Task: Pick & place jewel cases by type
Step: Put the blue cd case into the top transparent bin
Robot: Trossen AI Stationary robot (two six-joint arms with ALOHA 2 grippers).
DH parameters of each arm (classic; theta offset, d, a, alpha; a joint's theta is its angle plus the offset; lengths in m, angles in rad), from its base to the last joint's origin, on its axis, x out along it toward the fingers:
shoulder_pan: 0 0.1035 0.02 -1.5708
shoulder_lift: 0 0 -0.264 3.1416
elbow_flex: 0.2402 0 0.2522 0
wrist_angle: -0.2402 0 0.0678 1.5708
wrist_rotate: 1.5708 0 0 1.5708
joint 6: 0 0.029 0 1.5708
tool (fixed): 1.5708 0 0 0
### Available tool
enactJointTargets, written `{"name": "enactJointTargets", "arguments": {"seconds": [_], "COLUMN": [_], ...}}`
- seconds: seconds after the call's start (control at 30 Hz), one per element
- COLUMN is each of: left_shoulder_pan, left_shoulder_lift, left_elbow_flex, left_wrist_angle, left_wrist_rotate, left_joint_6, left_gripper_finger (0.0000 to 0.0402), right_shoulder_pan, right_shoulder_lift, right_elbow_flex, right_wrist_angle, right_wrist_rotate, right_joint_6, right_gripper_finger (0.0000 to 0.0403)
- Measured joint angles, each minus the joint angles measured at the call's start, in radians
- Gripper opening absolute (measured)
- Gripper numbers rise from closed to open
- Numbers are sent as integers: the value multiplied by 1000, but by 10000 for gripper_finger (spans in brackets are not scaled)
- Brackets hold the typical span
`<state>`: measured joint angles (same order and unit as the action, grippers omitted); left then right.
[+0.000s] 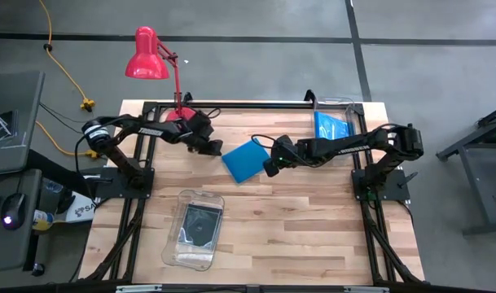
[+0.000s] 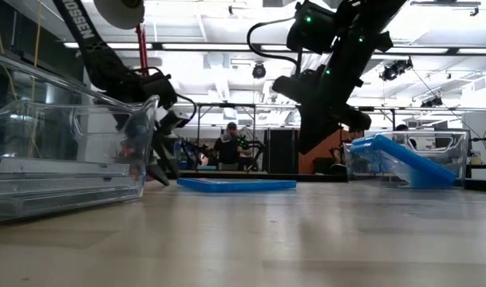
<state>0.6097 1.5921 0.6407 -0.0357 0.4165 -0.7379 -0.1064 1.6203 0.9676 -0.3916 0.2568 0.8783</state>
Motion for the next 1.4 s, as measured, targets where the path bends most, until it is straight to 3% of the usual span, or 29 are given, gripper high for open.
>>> {"name": "enactJointTargets", "arguments": {"seconds": [0.23, 0.43, 0.67, 0.87, 1.4], "left_shoulder_pan": [-49, -49, -64, -64, -63], "left_shoulder_lift": [1, 1, 3, 3, 2], "left_elbow_flex": [0, 1, 1, 0, 1], "left_wrist_angle": [32, 32, 33, 35, 36], "left_wrist_rotate": [-61, -45, 2, 40, -26], "left_joint_6": [-26, -26, -19, 19, 37], "left_gripper_finger": [133, 133, 133, 133, 133], "right_shoulder_pan": [-11, -18, -18, -18, -24], "right_shoulder_lift": [0, 0, 0, 5, 135], "right_elbow_flex": [0, 0, 0, 0, -1], "right_wrist_angle": [1, 6, 8, 13, 75], "right_wrist_rotate": [10, 10, 10, 23, -27], "right_joint_6": [-15, 12, 65, 111, 207], "right_gripper_finger": [59, 122, 167, 179, 179]}}
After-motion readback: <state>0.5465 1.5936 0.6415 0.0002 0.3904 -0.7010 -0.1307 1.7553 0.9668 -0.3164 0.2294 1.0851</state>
